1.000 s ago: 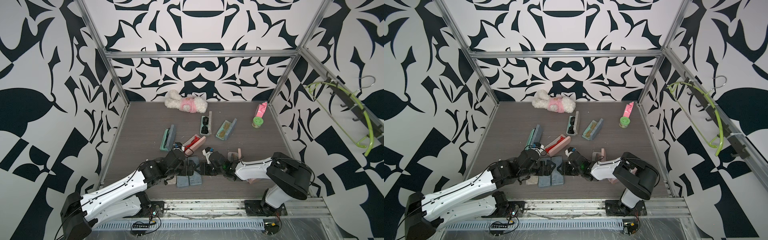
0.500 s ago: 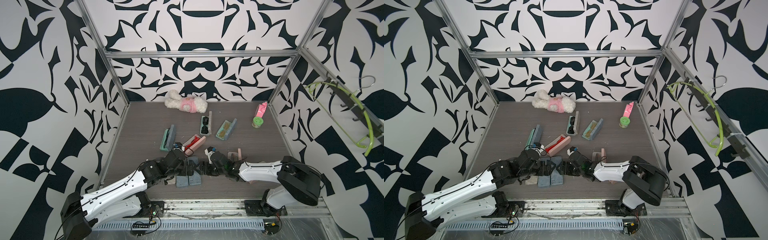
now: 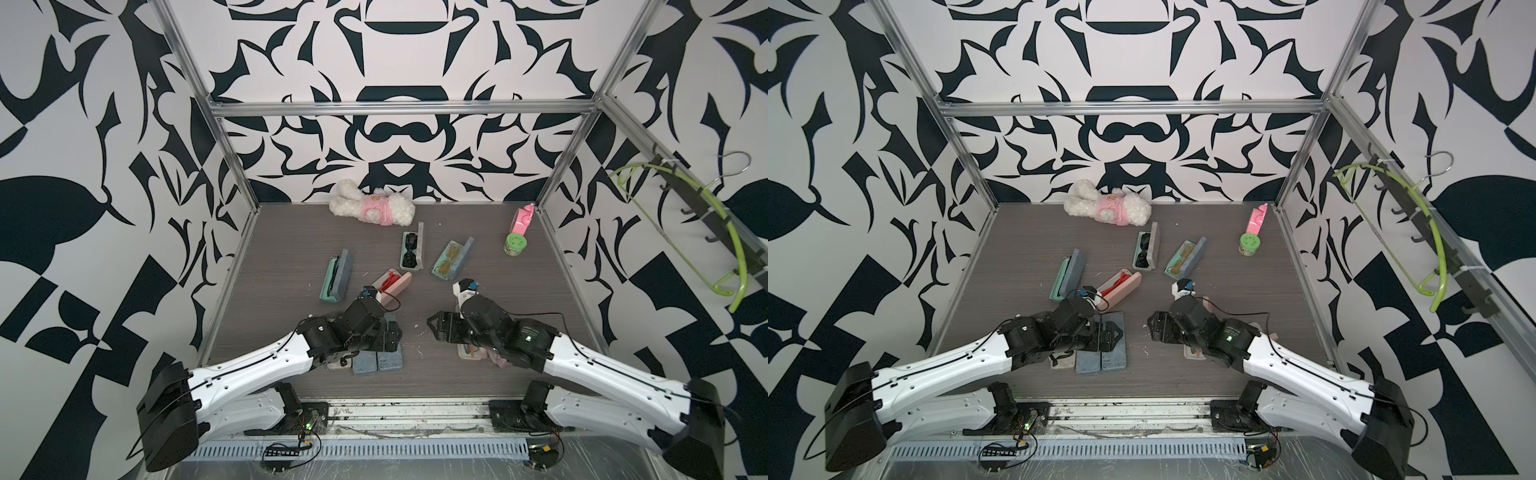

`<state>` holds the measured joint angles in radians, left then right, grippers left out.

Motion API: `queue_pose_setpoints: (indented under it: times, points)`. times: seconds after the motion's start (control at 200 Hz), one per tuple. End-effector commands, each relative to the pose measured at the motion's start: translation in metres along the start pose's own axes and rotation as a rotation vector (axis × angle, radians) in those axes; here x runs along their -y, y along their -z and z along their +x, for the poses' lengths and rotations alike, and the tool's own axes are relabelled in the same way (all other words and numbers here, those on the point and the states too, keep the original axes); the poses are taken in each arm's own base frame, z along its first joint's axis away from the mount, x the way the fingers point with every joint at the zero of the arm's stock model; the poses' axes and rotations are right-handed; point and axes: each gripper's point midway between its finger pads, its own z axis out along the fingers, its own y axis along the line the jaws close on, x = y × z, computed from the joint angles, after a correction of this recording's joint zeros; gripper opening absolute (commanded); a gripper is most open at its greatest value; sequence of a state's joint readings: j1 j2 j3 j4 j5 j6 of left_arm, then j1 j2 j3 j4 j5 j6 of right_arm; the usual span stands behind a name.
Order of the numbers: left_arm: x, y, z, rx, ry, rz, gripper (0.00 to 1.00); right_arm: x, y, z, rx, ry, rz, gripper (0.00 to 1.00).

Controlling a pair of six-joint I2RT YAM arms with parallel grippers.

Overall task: Close the glasses case
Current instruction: Move the glasses case to the center of the board.

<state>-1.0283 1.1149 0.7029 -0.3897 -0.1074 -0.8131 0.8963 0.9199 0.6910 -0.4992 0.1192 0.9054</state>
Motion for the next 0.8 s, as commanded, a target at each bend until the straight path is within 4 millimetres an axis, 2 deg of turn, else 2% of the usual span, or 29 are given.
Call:
queue_pose_setpoints:
  times: [0.0, 0.245, 0.43, 0.53, 0.705, 0.795]
  points:
    - [0.027, -0.004, -0.007, 0.012, -0.022, 0.066, 0.92, 0.048, 0.025, -0.002, 0.024, 0.026, 0.213, 0.79]
    - [0.047, -0.015, -0.001, 0.002, -0.055, 0.108, 0.92, 0.083, 0.042, -0.008, 0.062, -0.009, 0.340, 0.79]
    - [0.050, -0.015, -0.002, 0.024, -0.054, 0.104, 0.95, 0.105, 0.047, -0.010, 0.083, -0.031, 0.403, 0.79]
    - [0.051, -0.013, -0.004, 0.033, -0.055, 0.109, 0.95, 0.111, 0.041, -0.006, 0.060, -0.036, 0.411, 0.79]
    - [0.054, -0.011, -0.006, 0.048, -0.064, 0.118, 0.96, 0.106, 0.022, -0.001, 0.011, -0.035, 0.366, 0.76]
    - [0.049, -0.007, -0.010, 0.077, -0.056, 0.093, 0.98, 0.104, 0.011, 0.001, -0.018, -0.028, 0.353, 0.73]
